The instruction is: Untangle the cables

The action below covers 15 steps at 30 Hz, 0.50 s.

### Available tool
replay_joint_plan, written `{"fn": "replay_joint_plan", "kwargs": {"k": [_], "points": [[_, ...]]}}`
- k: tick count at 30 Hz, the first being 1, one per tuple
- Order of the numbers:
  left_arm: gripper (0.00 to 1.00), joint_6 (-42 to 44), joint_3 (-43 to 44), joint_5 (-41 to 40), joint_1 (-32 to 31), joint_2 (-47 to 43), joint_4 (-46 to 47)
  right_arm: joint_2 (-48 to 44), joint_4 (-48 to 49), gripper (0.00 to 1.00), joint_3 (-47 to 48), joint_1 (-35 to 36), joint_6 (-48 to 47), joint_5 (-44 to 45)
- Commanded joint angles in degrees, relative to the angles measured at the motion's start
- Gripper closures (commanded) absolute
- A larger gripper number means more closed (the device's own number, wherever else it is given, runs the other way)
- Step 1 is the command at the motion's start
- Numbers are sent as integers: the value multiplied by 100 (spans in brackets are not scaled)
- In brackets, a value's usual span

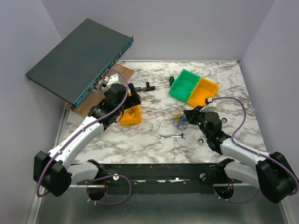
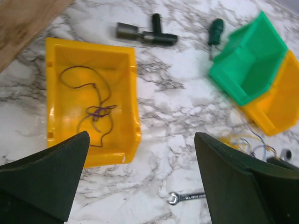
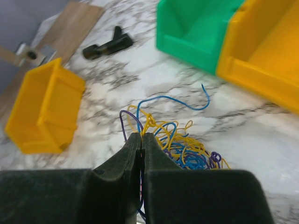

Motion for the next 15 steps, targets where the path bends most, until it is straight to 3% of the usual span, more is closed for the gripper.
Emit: {"fn": "replay_joint_plan", "kwargs": {"k": [1,3,4,7,8,15], "points": [[1,833,-337,107,-649,-643,493,137,1223,99,-184,0,-212,-1970],[1,1151,-738,886,-770,-743,1228,234,1434,99,-196,0,-178,-2357],[1,1240,-942,1238,-795,-722,1659,292,1485,93,-181,-5,-189,-2478],[2,1301,-1376,2271,-796,-354,2592,488,1209,43,-6,1,-175,-2171],[3,1349,-1415,2464,-800,-138,2740,511,1081,35,49,1,-148,-1985],[9,1598,-1174,3572,-861,1061,3150,234,905,32,-72,-2,-194,-1474]]}}
